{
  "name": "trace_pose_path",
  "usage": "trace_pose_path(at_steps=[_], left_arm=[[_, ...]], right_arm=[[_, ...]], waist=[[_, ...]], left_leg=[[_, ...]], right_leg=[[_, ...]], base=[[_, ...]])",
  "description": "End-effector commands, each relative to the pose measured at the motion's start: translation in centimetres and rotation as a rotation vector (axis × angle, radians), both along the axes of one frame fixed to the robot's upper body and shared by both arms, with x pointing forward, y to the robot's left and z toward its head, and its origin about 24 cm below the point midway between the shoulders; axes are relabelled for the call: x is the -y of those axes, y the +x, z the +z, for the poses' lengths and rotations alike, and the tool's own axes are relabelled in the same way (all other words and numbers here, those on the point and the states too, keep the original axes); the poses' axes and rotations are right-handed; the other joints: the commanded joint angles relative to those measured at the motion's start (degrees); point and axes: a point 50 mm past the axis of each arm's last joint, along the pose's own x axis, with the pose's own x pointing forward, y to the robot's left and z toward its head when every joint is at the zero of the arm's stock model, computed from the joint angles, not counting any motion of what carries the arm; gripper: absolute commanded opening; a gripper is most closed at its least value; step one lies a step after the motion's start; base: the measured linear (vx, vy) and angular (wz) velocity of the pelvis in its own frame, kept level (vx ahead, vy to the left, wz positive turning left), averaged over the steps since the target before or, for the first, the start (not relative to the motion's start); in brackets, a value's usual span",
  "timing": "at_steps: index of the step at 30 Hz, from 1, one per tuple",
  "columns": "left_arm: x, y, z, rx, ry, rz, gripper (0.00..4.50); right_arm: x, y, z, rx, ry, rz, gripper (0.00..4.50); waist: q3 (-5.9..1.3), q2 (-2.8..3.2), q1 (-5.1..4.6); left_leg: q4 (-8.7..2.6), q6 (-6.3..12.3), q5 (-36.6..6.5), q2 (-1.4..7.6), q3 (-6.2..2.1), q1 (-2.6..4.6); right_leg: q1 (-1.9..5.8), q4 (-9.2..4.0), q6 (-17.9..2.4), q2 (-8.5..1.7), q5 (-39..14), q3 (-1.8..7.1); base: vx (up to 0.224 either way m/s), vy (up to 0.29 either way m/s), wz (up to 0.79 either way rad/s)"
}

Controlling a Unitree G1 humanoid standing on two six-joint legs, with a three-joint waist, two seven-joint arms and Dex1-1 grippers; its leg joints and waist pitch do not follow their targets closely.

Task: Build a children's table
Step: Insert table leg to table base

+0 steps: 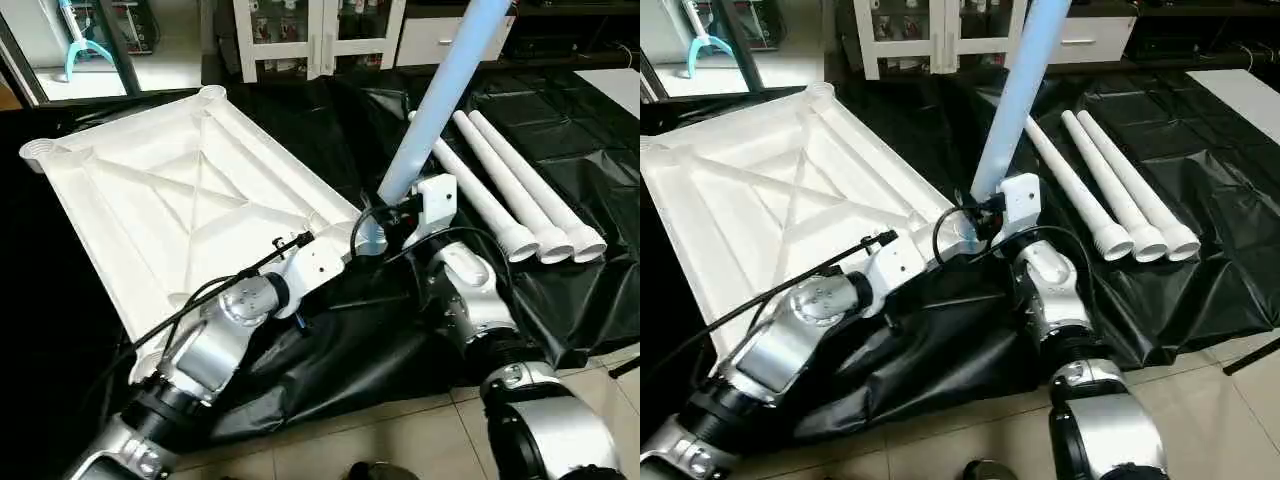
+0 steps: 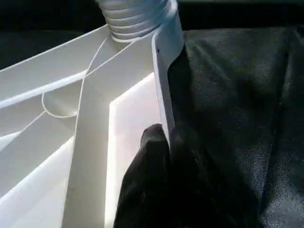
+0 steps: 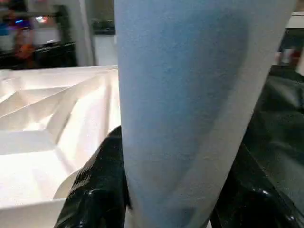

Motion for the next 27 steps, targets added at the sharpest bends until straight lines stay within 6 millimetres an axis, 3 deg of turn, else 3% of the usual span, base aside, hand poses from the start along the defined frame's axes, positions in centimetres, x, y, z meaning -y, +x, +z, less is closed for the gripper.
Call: trace_pose_path(at_steps=[1, 8, 13, 17, 21, 27], left_arm=[[0.3, -1.0, 0.2, -0.009, 0.016, -0.107, 0.0], [-0.3, -1.3, 0.2, -0.029, 0.003, -0.168, 0.0], [-0.5, -2.6, 0.6, -0.058, -0.047, -0.323, 0.0], [-0.7, -3.9, 0.9, -0.111, -0.08, -0.451, 0.0], [-1.0, -4.5, 0.7, -0.143, -0.071, -0.518, 0.0], [-1.4, -4.5, 0.8, -0.148, -0.082, -0.578, 0.0]], right_arm=[[1.8, -1.0, -3.2, -0.17, -0.078, 0.012, 1.86], [3.2, -1.1, -2.8, -0.195, -0.093, 0.128, 1.86], [4.9, -1.7, -2.4, -0.249, -0.085, 0.276, 1.86], [7.0, -2.9, -2.5, -0.307, -0.114, 0.42, 1.86], [8.3, -4.0, -2.6, -0.371, -0.15, 0.548, 1.86], [9.3, -4.9, -2.1, -0.421, -0.148, 0.694, 1.86]], waist=[[-3.76, 0.95, 0.04], [-3.92, 0.96, 0.31], [-3.78, 0.53, 0.52], [-3.59, 0.19, 0.91], [-3.49, 0.34, 1.44], [-3.34, 0.0, 2.01]], left_leg=[[-3.25, 5.49, -4.67, 1.65, 0.17, -0.33], [-2.93, 6.77, -3.21, 1.64, 0.22, -0.23], [-2.88, 8.06, -2.99, 1.84, 0.24, -0.2], [-2.83, 7.82, -4.05, 1.98, 0.32, -0.17], [-2.75, 7.11, -5.51, 2.04, 0.6, 0.45], [-2.74, 5.34, -7.68, 2.27, 0.84, 0.06]], right_leg=[[3.45, -2.14, -17.72, -3.6, -1.37, 2.31], [3.56, -1.84, -18.56, -3.56, 0.33, 2.25], [3.37, -1.72, -18.61, -3.5, -0.37, 2.18], [3.16, -1.91, -17.87, -3.6, -3.47, 2.21], [2.65, -2.19, -17.54, -3.49, -5.87, 2.25], [2.66, -2.31, -15.96, -3.63, -10.33, 2.26]], base=[[0.0, 0.0, 0.0], [0.0, 0.0, 0.0], [0.0, 0.0, 0.0], [0.0, 0.0, 0.0], [0.0, 0.0, 0.0], [0.0, 0.0, 0.0]])
